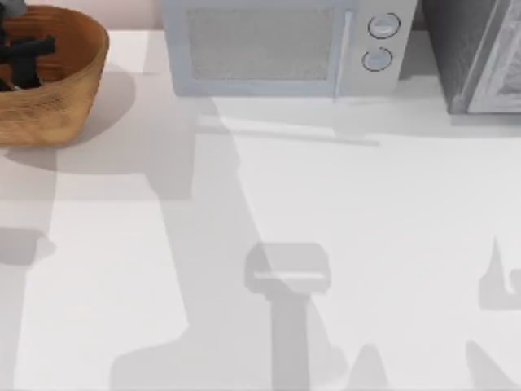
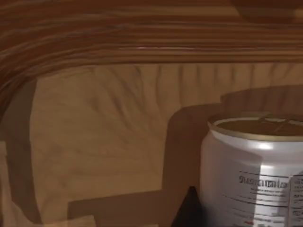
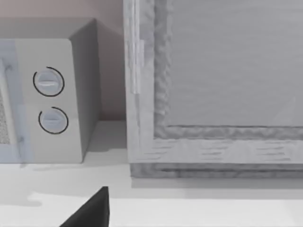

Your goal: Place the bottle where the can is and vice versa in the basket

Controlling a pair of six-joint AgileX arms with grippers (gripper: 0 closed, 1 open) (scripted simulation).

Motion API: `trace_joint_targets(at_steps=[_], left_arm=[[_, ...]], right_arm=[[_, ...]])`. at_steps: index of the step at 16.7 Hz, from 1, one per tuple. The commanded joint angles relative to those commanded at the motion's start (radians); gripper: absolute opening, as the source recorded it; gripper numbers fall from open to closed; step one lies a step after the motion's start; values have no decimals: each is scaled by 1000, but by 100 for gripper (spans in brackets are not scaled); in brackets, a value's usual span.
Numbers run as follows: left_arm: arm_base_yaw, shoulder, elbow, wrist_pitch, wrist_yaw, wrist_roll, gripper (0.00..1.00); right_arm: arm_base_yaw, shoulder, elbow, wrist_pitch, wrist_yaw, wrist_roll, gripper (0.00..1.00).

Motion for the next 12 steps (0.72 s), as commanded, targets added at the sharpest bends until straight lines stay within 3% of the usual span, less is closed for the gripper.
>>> trace_joint_targets(at_steps=[5,12], left_arm=[[-8,-294,-291,124,-32,-23,0],[-53,-1025,-954,456,-102,-47,0]], right_arm=[[0,0,0,0,0,0,100],[0,0,0,0,0,0,100]])
